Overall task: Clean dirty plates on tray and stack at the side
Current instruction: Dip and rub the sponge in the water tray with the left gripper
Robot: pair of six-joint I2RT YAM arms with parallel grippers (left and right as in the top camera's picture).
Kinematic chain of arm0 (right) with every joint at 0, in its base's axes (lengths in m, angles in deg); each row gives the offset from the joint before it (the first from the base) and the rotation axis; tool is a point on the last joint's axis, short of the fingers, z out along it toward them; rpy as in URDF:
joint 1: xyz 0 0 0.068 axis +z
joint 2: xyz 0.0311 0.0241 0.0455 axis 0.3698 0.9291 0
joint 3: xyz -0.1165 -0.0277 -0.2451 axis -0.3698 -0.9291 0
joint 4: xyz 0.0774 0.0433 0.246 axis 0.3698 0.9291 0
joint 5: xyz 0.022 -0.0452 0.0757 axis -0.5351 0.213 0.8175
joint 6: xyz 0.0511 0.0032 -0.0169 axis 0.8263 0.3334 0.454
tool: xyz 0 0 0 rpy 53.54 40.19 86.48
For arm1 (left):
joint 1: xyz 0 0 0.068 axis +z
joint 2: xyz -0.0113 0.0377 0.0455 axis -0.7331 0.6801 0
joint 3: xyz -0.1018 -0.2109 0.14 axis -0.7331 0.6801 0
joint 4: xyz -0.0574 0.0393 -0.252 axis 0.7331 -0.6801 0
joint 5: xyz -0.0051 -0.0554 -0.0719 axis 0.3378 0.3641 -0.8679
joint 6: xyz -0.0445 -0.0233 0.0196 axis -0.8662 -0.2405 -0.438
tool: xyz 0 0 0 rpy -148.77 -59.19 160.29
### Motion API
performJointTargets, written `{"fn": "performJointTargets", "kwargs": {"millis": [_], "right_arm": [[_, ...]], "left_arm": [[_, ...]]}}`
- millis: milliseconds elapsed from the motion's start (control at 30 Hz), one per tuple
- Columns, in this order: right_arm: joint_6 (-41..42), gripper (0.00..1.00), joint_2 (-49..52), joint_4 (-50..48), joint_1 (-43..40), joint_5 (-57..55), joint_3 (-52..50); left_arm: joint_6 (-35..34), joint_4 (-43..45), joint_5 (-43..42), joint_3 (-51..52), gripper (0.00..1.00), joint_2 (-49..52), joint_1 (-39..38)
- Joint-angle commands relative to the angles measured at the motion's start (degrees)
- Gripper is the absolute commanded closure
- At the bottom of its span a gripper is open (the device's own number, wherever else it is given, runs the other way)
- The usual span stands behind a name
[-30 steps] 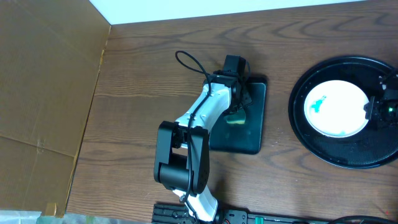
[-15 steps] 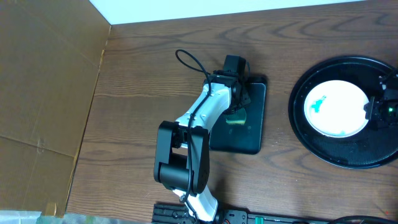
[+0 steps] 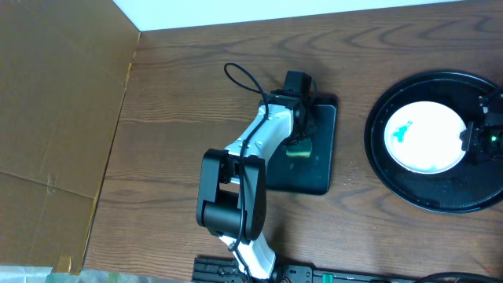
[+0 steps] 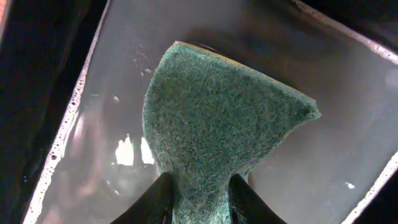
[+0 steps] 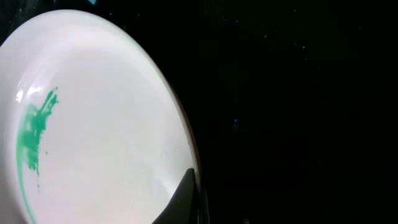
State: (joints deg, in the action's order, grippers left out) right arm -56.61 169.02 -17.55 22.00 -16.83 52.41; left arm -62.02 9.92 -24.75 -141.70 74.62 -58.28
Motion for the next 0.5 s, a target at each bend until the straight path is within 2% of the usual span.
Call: {"fn": "performJointTargets", "kwargs": {"millis": [0, 33, 100, 200, 467], "right_arm": [[-0.9, 0.99, 1.0, 0.4, 0.5, -2.9, 0.1], [-0.9, 0.99, 1.0, 0.4, 0.5, -2.9, 0.2], [-0.9, 0.99, 1.0, 0.4, 0.5, -2.9, 0.1], [-0.9, 0.99, 1.0, 0.4, 0.5, -2.9, 0.1], [-0.9, 0.99, 1.0, 0.5, 0.5, -2.9, 0.1]], "left_arm": [[0.2, 1.6, 0.7, 3.3, 0.72, 1.0, 0.1], [0.1, 2.5, 0.7, 4.1, 0.72, 1.0, 0.1], [0.1, 3.9, 0.7, 5.7, 0.79, 1.0, 0.1], [0.2, 5.2, 0.7, 7.1, 0.93, 1.0, 0.1], [1.0, 4.2, 0.7, 5.2, 0.93, -0.2, 0.1]]}}
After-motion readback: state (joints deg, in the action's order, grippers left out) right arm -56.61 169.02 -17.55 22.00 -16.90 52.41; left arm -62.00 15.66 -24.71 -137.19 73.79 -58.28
